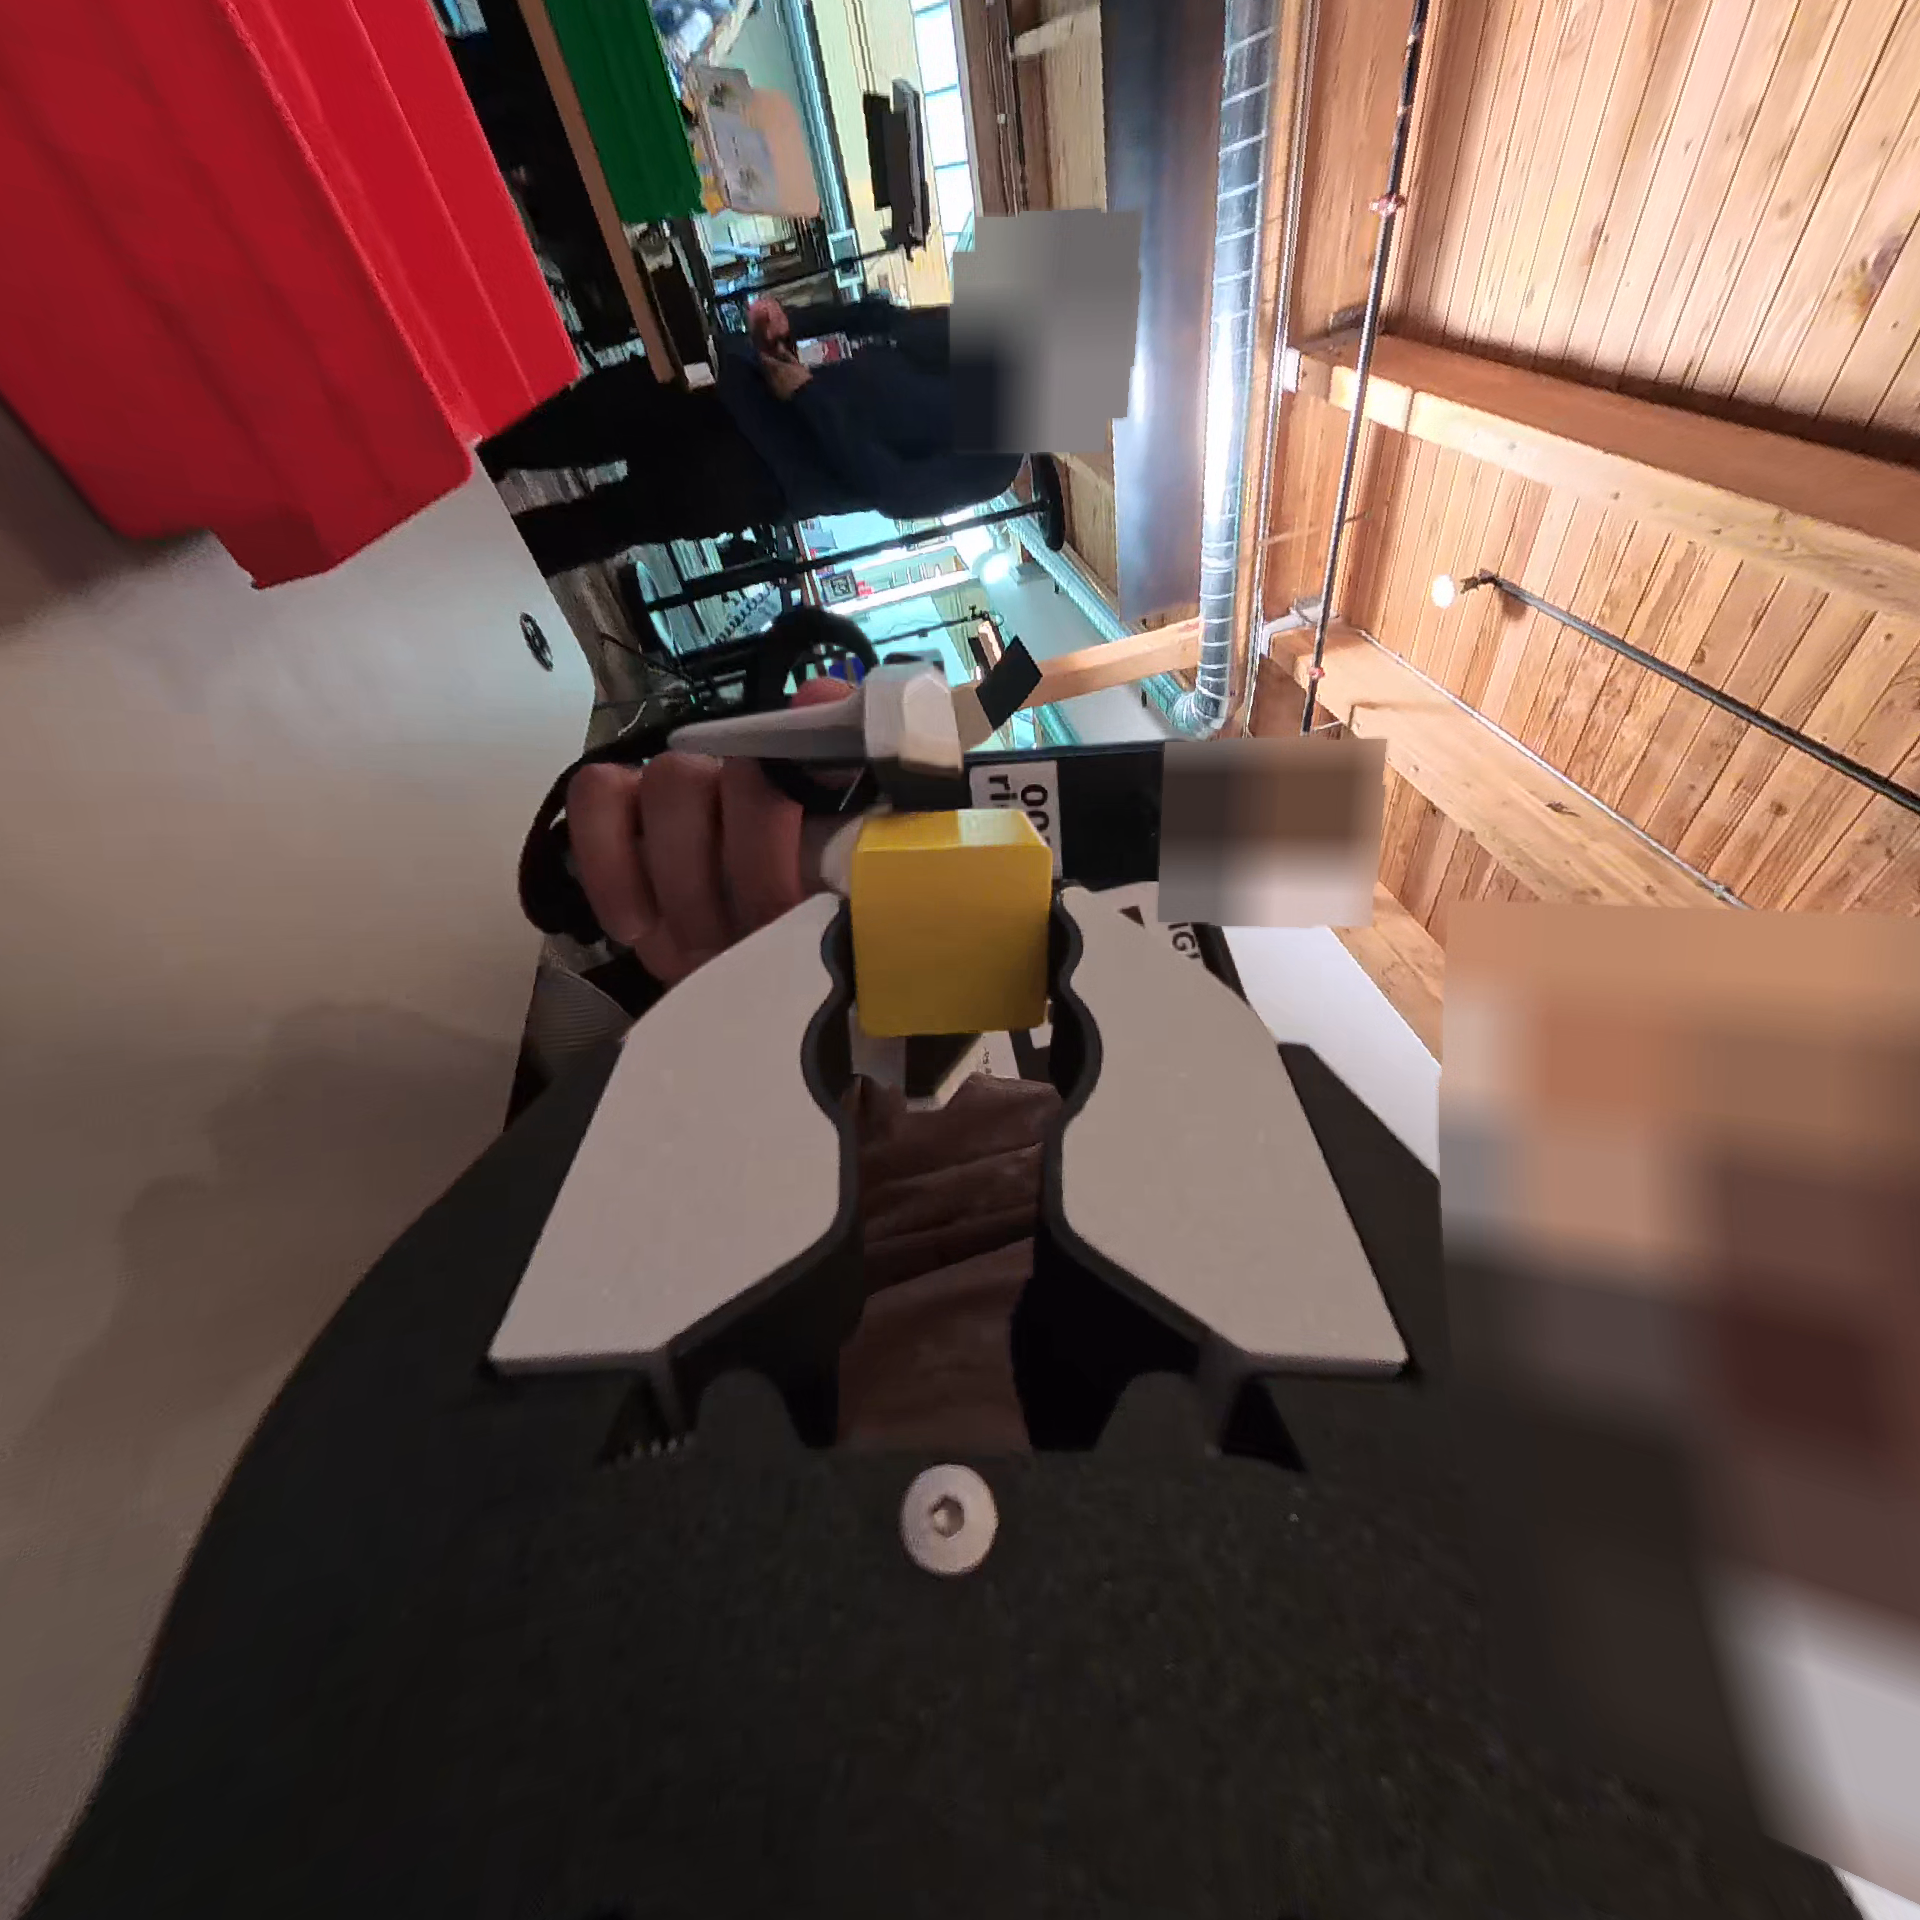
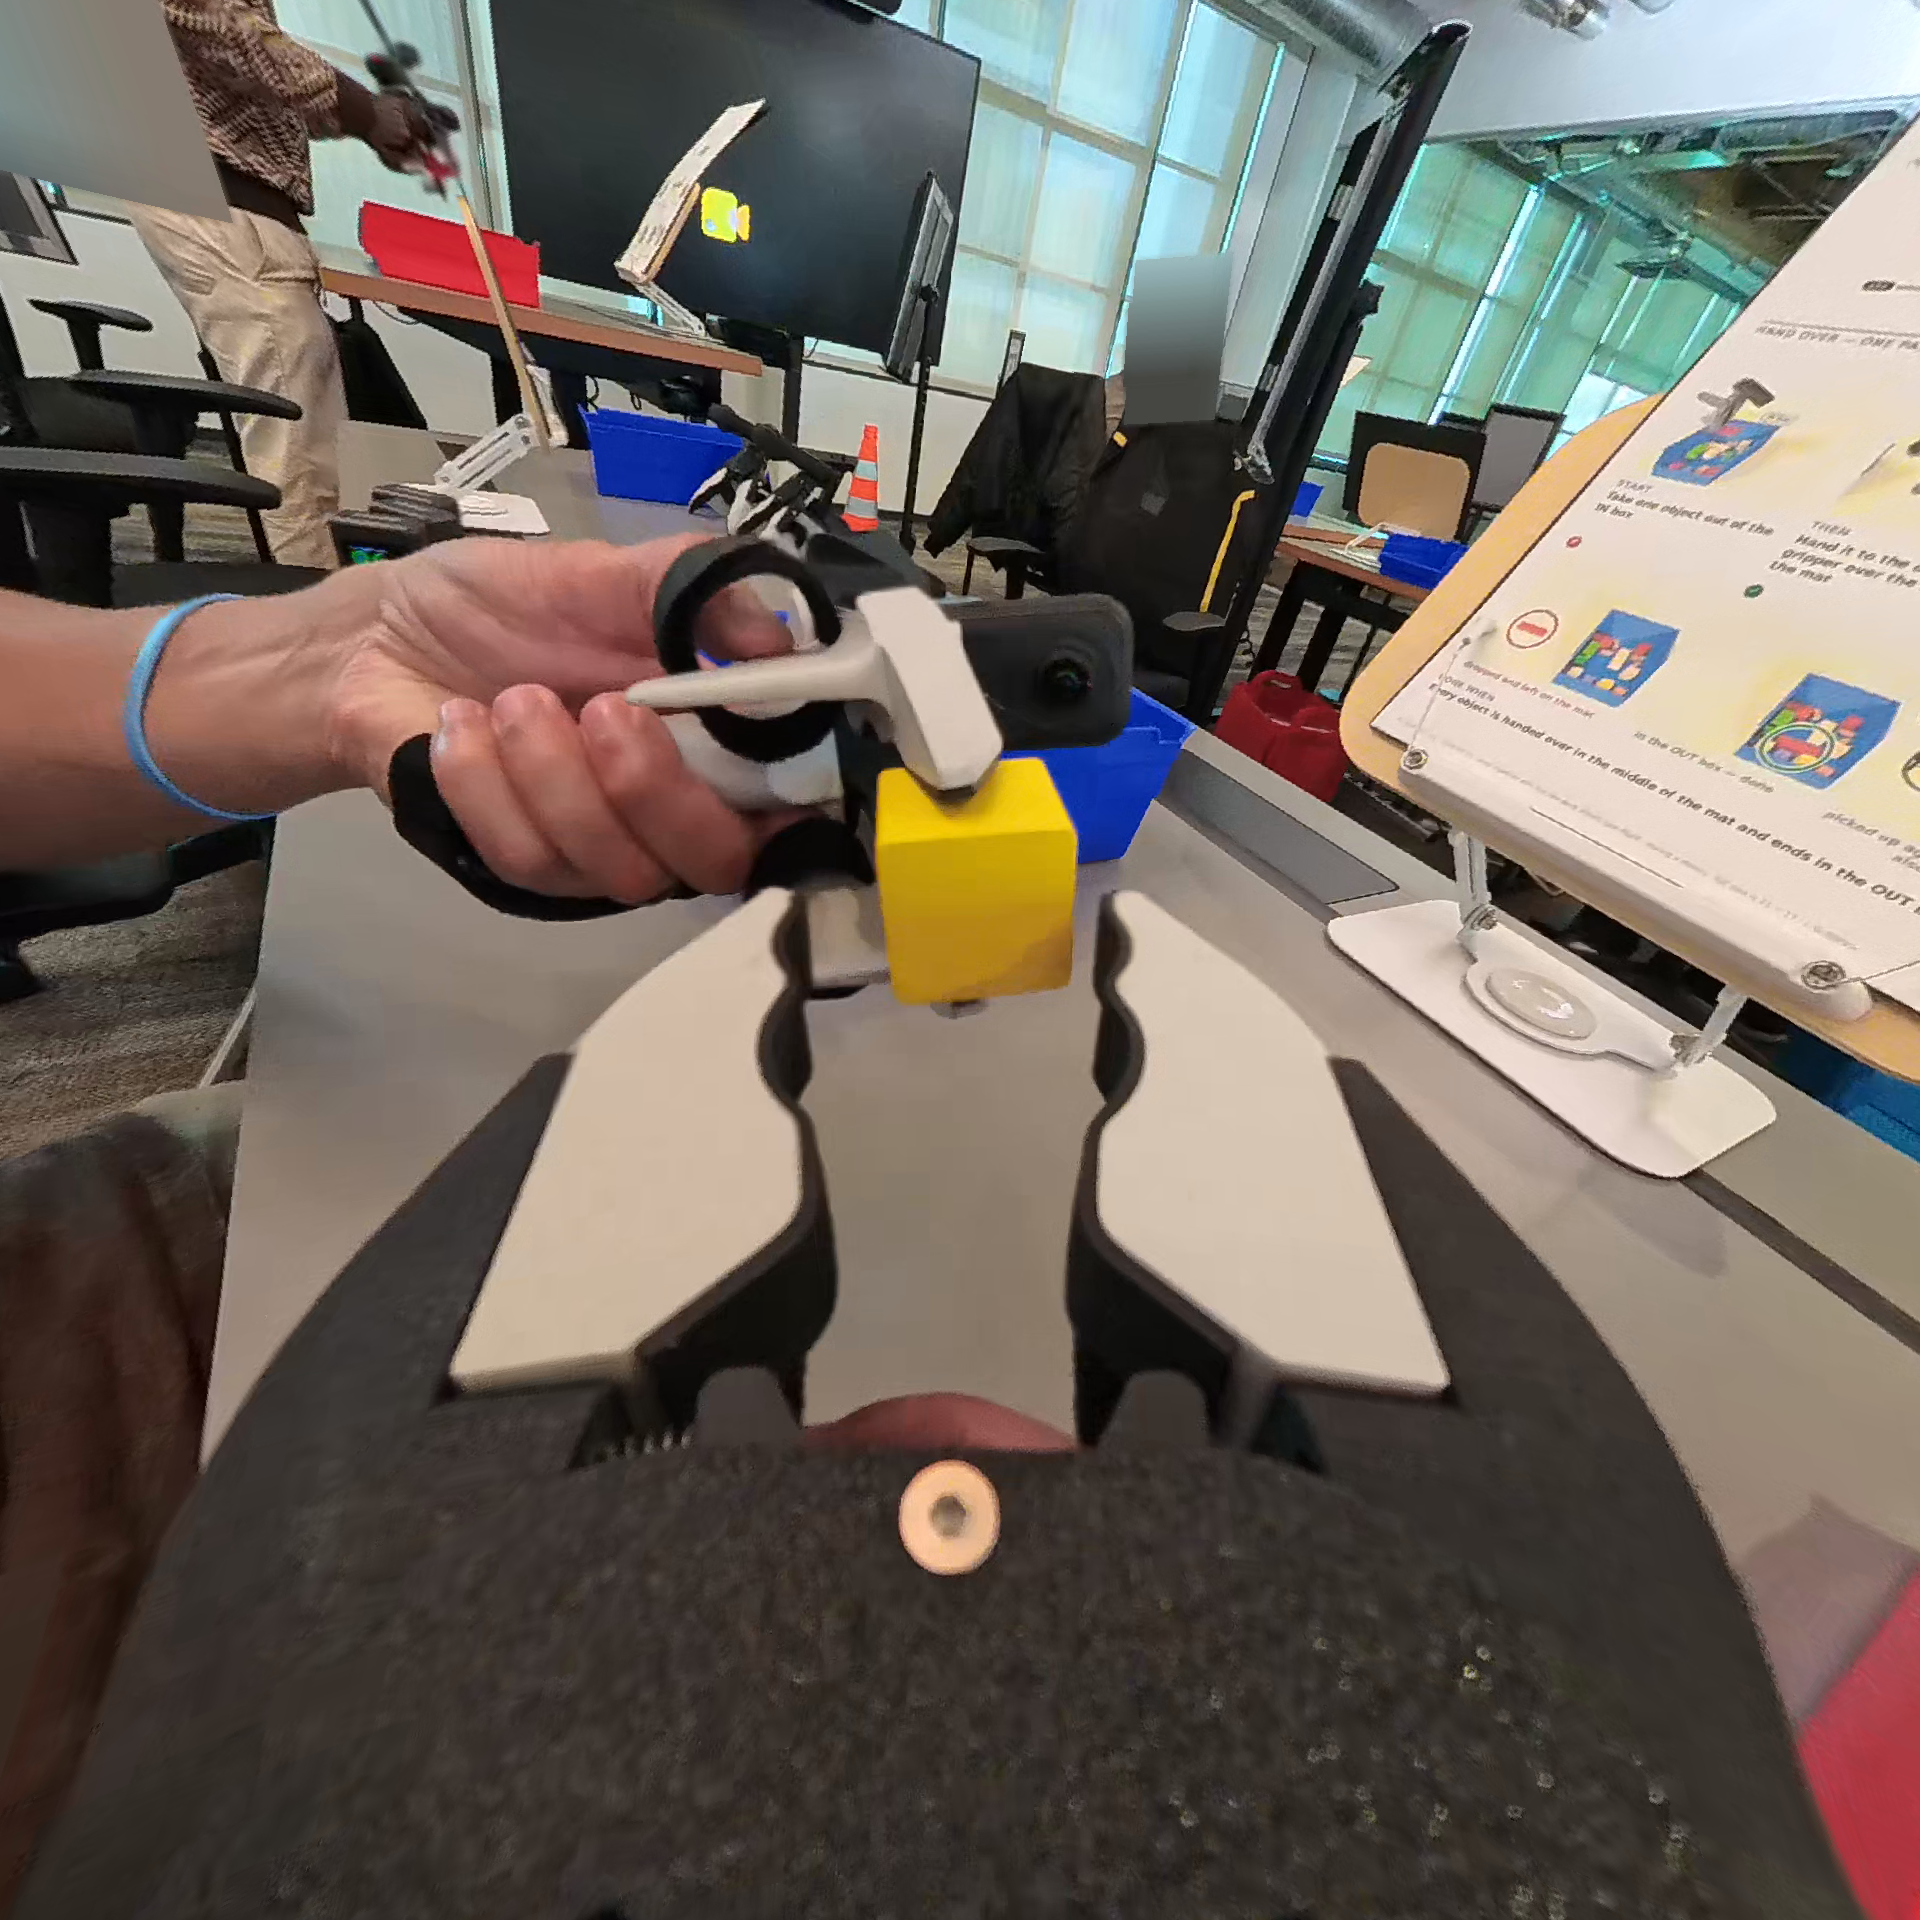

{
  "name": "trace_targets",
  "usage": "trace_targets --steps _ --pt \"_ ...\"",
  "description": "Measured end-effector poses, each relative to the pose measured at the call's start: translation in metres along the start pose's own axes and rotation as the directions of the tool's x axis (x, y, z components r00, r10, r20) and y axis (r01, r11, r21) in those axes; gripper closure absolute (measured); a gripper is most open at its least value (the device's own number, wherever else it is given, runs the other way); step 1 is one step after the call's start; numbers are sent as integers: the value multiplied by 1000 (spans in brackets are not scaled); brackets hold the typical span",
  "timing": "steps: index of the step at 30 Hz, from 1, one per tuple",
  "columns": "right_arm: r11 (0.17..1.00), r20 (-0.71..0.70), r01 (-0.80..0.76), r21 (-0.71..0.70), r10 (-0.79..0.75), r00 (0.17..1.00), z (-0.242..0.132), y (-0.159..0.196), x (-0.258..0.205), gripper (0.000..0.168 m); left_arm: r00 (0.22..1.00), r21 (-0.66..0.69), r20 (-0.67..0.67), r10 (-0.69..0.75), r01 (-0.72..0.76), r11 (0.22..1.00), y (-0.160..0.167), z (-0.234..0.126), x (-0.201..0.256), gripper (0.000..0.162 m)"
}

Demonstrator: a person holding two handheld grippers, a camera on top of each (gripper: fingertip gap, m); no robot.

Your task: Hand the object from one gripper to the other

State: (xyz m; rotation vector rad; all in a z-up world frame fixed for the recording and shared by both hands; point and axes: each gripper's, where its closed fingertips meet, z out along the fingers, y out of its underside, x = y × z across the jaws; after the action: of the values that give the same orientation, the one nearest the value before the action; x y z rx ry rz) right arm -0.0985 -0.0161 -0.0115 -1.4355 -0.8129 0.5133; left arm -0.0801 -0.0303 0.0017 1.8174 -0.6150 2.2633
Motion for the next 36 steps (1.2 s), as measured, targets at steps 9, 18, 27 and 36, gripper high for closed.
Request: trace_targets --steps 9,18,27,36 --pt "1000 -50 -24 -16 23 998 -27 8 -3 135 987 -51 69 146 -143 988 38 -15 -13 100" --pt "933 -490 -211 -290 45 871 -133 18 154 135 727 -72 492 478 -514 855 112 -101 -60 108" --pt "501 -610 -582 -641 128 782 -111 149 297 134 657 -91 565 500 -552 829 117 -115 -81 112" --pt "76 -694 -695 -715 40 719 -101 231 333 134 653 -86 578 490 -548 832 116 -124 -81 112"
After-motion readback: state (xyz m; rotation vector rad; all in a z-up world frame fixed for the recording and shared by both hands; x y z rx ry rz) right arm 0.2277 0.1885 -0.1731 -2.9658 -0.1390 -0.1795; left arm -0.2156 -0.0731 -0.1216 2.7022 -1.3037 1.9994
